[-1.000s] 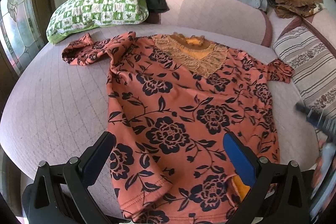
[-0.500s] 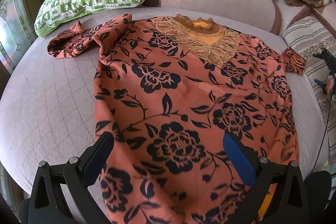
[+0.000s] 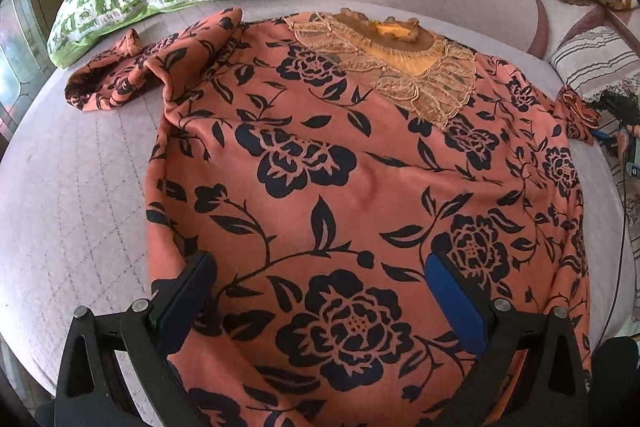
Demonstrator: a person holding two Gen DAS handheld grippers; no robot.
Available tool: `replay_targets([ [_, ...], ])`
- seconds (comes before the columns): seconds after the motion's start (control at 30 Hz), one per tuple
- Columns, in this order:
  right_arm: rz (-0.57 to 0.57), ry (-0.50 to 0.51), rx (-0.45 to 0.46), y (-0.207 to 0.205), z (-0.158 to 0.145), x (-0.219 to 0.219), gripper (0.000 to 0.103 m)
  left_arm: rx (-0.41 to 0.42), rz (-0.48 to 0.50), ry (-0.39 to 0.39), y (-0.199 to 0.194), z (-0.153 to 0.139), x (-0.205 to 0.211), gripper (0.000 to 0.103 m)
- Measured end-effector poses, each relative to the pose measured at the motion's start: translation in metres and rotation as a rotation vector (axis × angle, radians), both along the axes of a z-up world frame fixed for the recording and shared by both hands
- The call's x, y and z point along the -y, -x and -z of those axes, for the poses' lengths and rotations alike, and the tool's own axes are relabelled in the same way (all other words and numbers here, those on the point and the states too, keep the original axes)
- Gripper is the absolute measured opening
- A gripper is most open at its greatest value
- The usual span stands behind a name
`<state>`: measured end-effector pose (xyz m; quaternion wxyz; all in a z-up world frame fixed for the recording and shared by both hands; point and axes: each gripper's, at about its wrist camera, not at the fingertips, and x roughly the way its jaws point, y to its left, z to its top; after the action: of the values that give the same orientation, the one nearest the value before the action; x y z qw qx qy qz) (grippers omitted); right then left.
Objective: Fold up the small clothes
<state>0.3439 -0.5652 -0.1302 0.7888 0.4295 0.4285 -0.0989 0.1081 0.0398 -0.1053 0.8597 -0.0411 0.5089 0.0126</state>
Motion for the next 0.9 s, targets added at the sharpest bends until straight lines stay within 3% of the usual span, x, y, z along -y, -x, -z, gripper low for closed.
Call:
replay_targets([
  [0.07,0.01,-0.047,0.024,-0.006,0.001,0.0,0.053,-0.005,0.002,-0.004,0.0,0.002,-0.001,0.103],
  [0.17,0.002,-0.047,0.045,-0.012,-0.002,0.0,0.009,-0.004,0.002,-0.008,0.001,0.004,-0.002,0.103],
  [0.3,-0.015,-0.055,0.104,-0.008,-0.018,-0.005,0.007,0.001,-0.003,-0.001,0.005,0.002,-0.005,0.103],
  [0.43,-0.113,-0.135,0.27,0.006,-0.064,-0.026,0.007,0.025,-0.014,0.025,0.01,-0.007,-0.01,0.103],
  [0.63,-0.492,-0.254,0.633,0.069,-0.19,-0.114,0.007,0.071,-0.021,0.051,0.024,-0.026,-0.015,0.103],
  [0.7,-0.603,-0.256,0.696,0.099,-0.213,-0.134,0.007,0.084,-0.021,0.055,0.03,-0.03,-0.018,0.103],
  [0.8,-0.808,-0.162,0.691,0.157,-0.231,-0.154,0.007,0.089,-0.028,0.082,0.039,-0.034,-0.024,0.103],
  [0.9,-0.778,-0.083,0.568,0.186,-0.21,-0.131,0.009,0.086,-0.022,0.086,0.044,-0.034,-0.023,0.103],
])
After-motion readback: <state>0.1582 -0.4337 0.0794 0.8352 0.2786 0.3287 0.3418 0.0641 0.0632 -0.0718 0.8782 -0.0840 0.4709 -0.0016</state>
